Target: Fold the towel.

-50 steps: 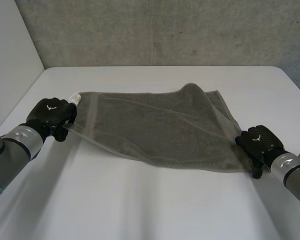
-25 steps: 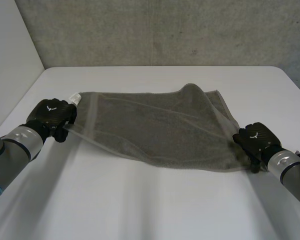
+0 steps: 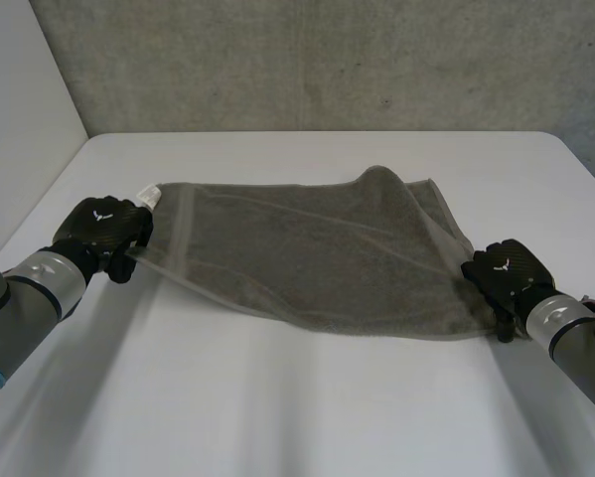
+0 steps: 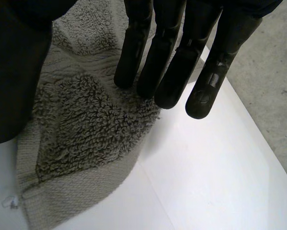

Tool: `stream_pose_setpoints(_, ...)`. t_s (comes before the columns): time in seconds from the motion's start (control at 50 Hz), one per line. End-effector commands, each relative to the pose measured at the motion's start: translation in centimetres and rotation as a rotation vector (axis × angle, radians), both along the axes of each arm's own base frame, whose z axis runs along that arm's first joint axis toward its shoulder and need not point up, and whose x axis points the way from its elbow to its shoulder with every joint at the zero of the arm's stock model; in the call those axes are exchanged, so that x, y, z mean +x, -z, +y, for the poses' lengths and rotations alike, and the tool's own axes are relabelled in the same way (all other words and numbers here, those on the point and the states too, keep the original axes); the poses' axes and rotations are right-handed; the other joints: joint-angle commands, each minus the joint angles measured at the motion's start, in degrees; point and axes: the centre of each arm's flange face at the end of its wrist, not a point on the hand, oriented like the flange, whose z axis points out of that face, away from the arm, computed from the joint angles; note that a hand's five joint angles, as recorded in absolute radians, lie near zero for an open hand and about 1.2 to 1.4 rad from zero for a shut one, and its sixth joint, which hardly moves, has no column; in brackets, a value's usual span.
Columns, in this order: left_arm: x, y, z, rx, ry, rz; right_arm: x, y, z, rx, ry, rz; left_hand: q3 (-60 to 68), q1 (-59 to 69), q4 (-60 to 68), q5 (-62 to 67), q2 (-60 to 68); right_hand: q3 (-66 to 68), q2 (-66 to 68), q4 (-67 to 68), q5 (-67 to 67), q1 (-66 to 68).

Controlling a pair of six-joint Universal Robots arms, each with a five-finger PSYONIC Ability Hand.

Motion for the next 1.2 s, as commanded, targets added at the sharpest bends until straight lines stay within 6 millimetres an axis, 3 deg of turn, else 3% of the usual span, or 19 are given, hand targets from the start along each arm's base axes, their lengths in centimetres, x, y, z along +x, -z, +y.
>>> stream_pose_setpoints(0.02, 0.00, 0.01, 0.00, 0.000, 0.000, 0.000, -0.09, -0.03, -0.11, -0.003, 0.007, 0.000, -8.93, -3.75, -7.22, -15.48, -6.80, 13.20, 12.83, 12.74, 49.63, 11.92)
stream_pose_setpoints(0.72, -0.05, 0.12, 0.16, 0.005, 0.003, 0.000, -0.47, -0.90, -0.51, -0.006, 0.050, -0.035, -8.93, -3.75, -7.22, -15.48, -6.80, 9.76, 9.39, 9.30, 46.19, 8.48)
stream_pose_setpoints(0.86, -0.05, 0.12, 0.16, 0.005, 0.003, 0.000, -0.36, -0.72, -0.36, -0.002, 0.045, -0.032, -8.93, -3.75, -7.22, -15.48, -6.80, -6.20, -6.57, -6.67, 30.22, -7.48)
stream_pose_setpoints(1.0, -0.05, 0.12, 0.16, 0.005, 0.003, 0.000, -0.26, -0.59, -0.30, -0.003, 0.042, -0.034, -8.93, -3.75, -7.22, -15.48, -6.80, -9.41, -9.78, -9.87, 27.02, -10.69)
stream_pose_setpoints(1.08, 0.00, 0.12, 0.13, 0.005, 0.001, 0.000, -0.25, -0.53, -0.22, 0.001, 0.041, -0.035, -8.93, -3.75, -7.22, -15.48, -6.80, -5.38, -5.75, -5.84, 31.05, -6.66)
stream_pose_setpoints(1.14, 0.00, 0.12, 0.13, 0.005, 0.001, 0.000, -0.29, -0.53, -0.24, 0.001, 0.042, -0.036, -8.93, -3.75, -7.22, -15.48, -6.80, 3.54, 3.17, 3.07, 39.96, 2.26)
stream_pose_setpoints(1.16, -0.05, 0.12, 0.16, 0.005, 0.003, 0.000, -0.29, -0.56, -0.28, -0.001, 0.042, -0.036, -8.93, -3.75, -7.22, -15.48, -6.80, 12.20, 11.83, 11.73, 48.62, 10.92)
stream_pose_setpoints(1.2, -0.05, 0.12, 0.16, 0.005, 0.003, 0.000, -0.34, -0.56, -0.31, -0.001, 0.043, -0.036, -8.93, -3.75, -7.22, -15.48, -6.80, 13.23, 12.87, 12.77, 49.66, 11.96)
